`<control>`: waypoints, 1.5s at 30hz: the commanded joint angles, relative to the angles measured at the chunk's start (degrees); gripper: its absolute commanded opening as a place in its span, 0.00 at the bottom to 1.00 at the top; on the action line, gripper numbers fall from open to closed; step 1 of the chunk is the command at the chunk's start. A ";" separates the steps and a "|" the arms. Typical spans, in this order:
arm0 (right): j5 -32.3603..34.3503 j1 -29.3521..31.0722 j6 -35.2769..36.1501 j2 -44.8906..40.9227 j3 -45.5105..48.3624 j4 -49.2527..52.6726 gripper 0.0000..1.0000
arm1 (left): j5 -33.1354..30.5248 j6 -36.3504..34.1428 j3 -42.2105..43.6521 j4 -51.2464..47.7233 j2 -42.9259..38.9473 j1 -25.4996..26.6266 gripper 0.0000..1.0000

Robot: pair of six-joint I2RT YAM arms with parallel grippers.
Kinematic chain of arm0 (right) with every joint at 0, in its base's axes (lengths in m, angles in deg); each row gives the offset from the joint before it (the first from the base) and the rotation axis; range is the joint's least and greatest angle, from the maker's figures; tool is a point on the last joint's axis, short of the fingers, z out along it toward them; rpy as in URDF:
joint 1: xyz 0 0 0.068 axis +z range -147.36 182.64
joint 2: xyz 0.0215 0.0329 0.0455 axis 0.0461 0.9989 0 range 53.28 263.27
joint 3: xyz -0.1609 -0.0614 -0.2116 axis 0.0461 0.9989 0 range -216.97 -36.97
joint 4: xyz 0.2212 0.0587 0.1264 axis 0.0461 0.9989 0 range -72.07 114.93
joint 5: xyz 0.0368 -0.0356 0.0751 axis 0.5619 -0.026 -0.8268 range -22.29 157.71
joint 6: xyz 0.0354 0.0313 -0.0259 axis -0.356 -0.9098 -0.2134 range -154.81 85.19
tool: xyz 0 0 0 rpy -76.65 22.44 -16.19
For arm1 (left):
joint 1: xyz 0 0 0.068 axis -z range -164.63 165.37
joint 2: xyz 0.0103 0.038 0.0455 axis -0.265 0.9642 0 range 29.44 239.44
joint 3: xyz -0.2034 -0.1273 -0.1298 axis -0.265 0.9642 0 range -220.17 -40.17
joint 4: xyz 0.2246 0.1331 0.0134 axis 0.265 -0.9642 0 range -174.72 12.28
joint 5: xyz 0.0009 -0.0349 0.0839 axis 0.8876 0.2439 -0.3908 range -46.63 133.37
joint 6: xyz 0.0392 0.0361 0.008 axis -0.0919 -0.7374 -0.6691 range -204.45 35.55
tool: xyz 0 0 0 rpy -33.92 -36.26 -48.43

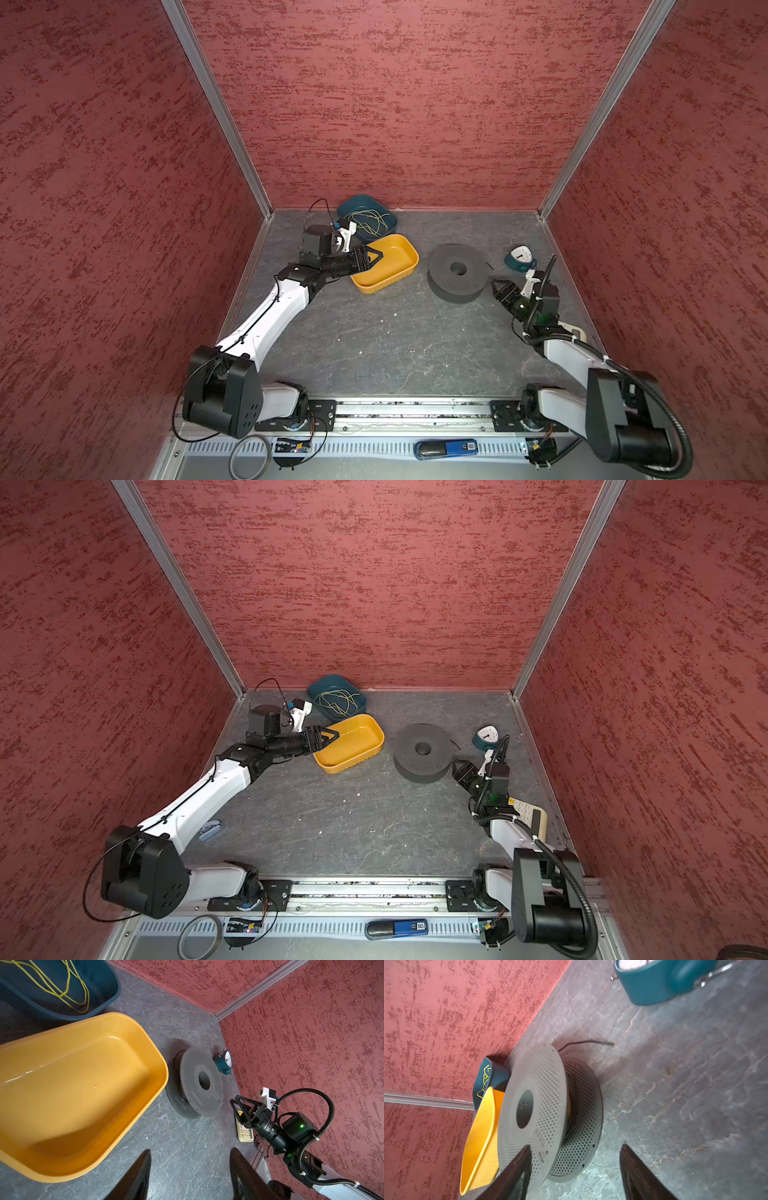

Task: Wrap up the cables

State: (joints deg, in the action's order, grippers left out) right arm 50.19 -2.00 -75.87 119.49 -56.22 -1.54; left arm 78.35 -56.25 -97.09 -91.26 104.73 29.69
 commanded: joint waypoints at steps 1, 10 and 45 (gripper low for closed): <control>2.22 0.15 1.75 -1.67 -2.44 3.47 0.70 | -1.23 -1.61 1.04 -1.44 -1.69 -0.61 0.66; 6.51 0.20 8.03 -4.38 -7.43 10.84 0.86 | -13.65 -4.35 2.94 -9.46 -7.51 -2.32 0.99; 26.07 1.06 38.23 0.67 9.83 -34.06 0.99 | -47.43 -30.37 36.36 65.23 9.24 -10.56 1.00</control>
State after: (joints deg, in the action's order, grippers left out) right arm 75.74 -1.26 -42.02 118.16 -48.15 -20.88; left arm 26.38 -90.30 -61.42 -31.07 114.50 22.77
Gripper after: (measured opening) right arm 0.986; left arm 0.996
